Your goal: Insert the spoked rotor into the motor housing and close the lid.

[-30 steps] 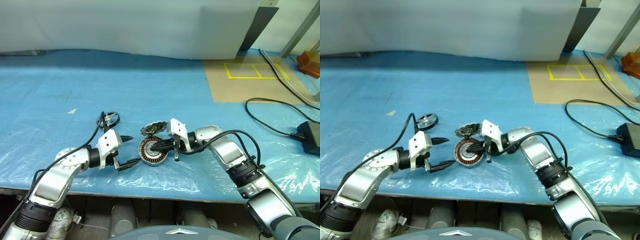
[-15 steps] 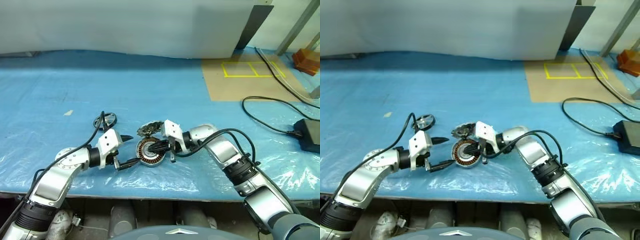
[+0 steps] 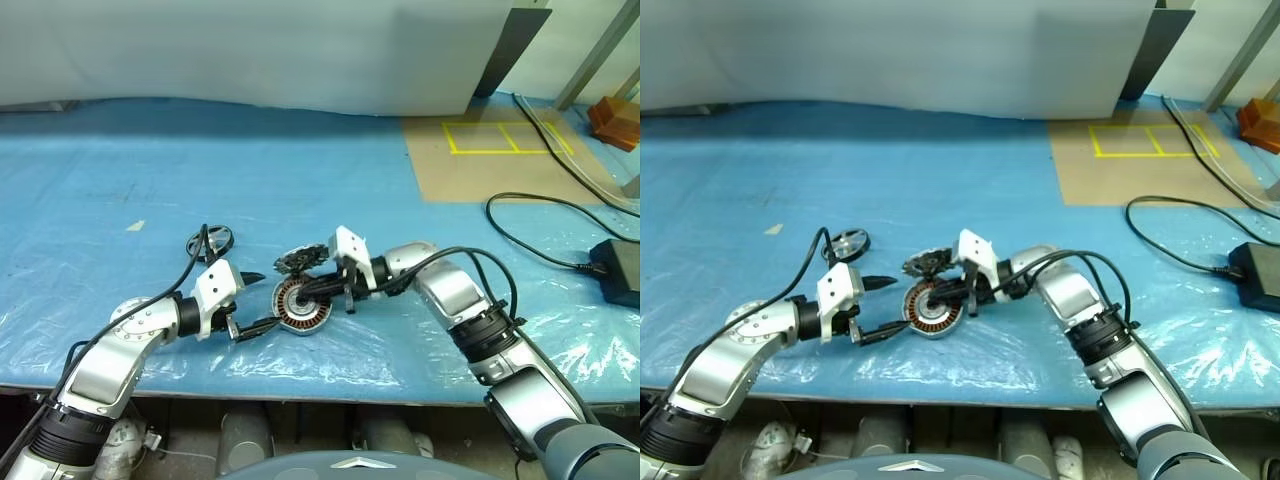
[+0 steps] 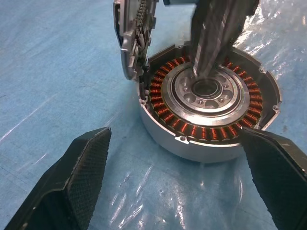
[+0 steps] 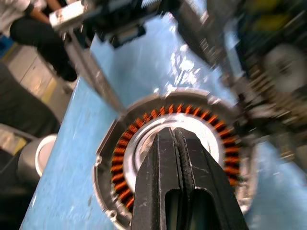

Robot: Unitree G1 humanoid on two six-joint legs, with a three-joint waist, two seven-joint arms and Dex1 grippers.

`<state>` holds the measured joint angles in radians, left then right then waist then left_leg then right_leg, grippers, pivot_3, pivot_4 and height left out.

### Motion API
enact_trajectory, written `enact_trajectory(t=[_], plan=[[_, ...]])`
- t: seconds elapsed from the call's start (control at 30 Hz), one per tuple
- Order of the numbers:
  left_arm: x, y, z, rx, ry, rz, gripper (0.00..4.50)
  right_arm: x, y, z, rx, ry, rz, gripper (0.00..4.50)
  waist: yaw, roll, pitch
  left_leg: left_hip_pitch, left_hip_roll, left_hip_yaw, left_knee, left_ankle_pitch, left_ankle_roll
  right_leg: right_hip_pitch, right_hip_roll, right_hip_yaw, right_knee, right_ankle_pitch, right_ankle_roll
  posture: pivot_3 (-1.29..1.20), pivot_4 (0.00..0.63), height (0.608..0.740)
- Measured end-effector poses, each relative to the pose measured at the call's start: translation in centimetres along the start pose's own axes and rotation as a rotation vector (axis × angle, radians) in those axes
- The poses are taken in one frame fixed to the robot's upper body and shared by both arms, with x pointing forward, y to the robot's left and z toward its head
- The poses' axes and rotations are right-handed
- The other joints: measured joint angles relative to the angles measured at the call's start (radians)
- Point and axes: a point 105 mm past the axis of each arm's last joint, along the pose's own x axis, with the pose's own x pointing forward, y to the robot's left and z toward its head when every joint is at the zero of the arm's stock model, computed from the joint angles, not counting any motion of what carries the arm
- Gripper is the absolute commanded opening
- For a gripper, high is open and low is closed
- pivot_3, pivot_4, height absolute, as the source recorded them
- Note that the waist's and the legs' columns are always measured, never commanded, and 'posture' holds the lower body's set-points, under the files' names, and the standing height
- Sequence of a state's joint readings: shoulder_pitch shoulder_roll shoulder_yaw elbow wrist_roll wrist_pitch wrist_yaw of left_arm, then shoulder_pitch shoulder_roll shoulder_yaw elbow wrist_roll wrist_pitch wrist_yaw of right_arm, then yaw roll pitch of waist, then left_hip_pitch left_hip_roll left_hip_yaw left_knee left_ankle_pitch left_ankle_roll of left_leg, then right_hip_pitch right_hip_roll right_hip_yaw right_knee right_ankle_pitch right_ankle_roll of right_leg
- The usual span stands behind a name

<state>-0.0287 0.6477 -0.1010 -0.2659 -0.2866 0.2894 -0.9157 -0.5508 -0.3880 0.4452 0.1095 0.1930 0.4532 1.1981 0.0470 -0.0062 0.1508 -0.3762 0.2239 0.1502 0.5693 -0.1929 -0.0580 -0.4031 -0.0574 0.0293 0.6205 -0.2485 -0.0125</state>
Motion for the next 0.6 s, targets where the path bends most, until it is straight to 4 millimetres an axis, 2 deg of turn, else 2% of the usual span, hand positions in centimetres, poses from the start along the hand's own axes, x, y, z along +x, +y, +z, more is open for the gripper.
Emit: enact_trajectory(t=[0.2, 0.43, 0.6], plan=[[0.0, -0.1, -0.1, -0.005, 0.003, 0.000, 4.50, 0.6, -0.1, 0.2, -0.107, 0.041, 0.003, 0.02, -0.003, 0.000, 0.000, 0.002, 0.000, 0.000, 0.001, 0.000, 0.000, 0.001, 0.000, 0.000, 0.002, -0.002, -0.004, 0.00, 0.150, 0.740], [0.0, 0.0, -0.1, -0.007, 0.004, 0.004, 4.50, 0.3, -0.5, 0.1, -0.213, 0.060, -0.017, 0.02, -0.002, 0.000, 0.000, 0.002, 0.000, 0.000, 0.002, 0.000, 0.000, 0.002, 0.000, 0.001, 0.002, -0.002, -0.004, 0.00, 0.150, 0.740], [0.0, -0.1, -0.1, -0.007, 0.003, 0.003, 4.50, -0.5, -1.0, 0.8, -0.069, -0.021, -0.038, 0.02, -0.002, 0.000, 0.000, 0.002, 0.000, 0.000, 0.002, 0.000, 0.000, 0.001, 0.000, 0.001, 0.002, -0.002, -0.003, 0.00, 0.150, 0.740]])
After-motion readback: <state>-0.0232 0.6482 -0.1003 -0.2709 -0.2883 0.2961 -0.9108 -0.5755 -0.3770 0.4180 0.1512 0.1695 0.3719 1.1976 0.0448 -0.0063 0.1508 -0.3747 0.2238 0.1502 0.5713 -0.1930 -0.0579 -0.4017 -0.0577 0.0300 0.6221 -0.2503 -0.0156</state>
